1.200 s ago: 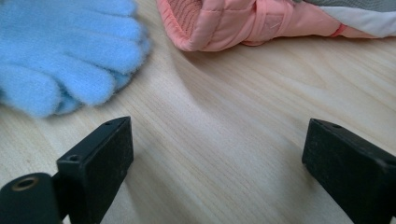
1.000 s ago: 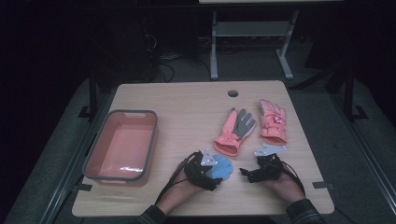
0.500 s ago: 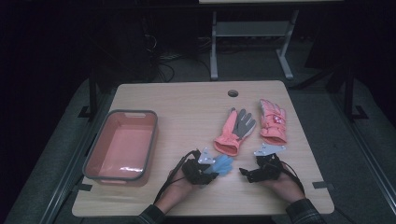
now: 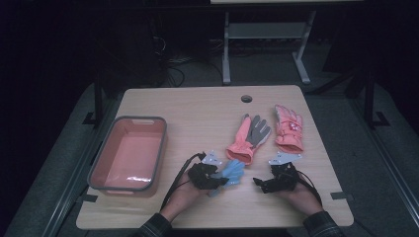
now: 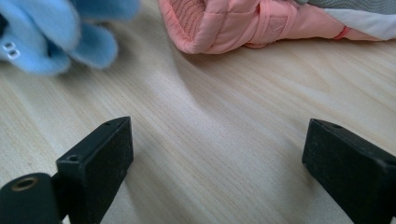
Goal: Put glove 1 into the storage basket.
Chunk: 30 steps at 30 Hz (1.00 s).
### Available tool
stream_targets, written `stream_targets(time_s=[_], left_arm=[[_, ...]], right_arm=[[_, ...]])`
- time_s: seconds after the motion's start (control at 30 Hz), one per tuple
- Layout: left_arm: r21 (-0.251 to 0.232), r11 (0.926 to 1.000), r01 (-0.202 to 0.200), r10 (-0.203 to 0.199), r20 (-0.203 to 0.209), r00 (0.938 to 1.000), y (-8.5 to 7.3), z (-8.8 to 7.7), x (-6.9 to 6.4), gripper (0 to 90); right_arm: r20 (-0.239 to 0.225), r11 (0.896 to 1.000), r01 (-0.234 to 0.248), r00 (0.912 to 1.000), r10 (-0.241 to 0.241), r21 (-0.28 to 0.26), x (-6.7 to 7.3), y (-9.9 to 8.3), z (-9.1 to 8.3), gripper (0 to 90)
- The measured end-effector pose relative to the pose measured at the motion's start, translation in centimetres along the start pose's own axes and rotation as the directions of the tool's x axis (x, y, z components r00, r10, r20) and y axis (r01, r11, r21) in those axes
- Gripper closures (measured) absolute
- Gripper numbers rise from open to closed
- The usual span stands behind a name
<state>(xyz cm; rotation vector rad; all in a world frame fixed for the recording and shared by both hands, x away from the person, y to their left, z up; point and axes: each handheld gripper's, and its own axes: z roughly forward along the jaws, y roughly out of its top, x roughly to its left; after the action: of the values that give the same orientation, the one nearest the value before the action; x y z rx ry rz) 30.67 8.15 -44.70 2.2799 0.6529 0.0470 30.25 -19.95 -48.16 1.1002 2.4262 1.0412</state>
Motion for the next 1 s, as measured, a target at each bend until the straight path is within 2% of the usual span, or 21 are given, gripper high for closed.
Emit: stream_targets(time_s=[0.2,0.4,0.53,0.6,0.8,1.0], left_arm=[[-0.027,0.9994,0.02,-0.02,-0.003,0.9998,0.3,-1.1,0.5,75.8],[-0.051,0.9978,0.042,-0.043,-0.007,0.9991,0.5,-3.0,1.2,75.9],[-0.052,0.9971,0.056,-0.056,-0.008,0.9984,0.6,-3.9,1.6,75.8],[-0.069,0.9943,0.081,-0.082,-0.013,0.9965,0.7,-4.7,1.9,75.8],[-0.067,0.9937,0.09,-0.092,-0.034,0.9952,1.3,-5.9,2.4,75.8],[-0.073,0.9945,0.075,-0.079,-0.06,0.9951,2.3,-7.7,3.0,75.8]], right_arm=[[0.0,1.0,0.0,1.0,0.0,0.0,0.0,0.0,0.0,8.1],[0.0,1.0,0.0,1.0,0.0,-0.001,0.0,0.0,0.0,8.1],[0.001,1.0,-0.001,1.0,0.001,-0.002,0.0,0.0,0.0,8.1],[0.001,1.0,-0.001,1.0,0.001,-0.003,0.0,0.0,0.0,8.1],[0.0,1.0,-0.002,1.0,0.002,-0.003,0.0,0.0,0.0,8.1],[0.0,1.0,-0.001,1.0,0.001,-0.003,0.0,0.0,0.0,8.1]])
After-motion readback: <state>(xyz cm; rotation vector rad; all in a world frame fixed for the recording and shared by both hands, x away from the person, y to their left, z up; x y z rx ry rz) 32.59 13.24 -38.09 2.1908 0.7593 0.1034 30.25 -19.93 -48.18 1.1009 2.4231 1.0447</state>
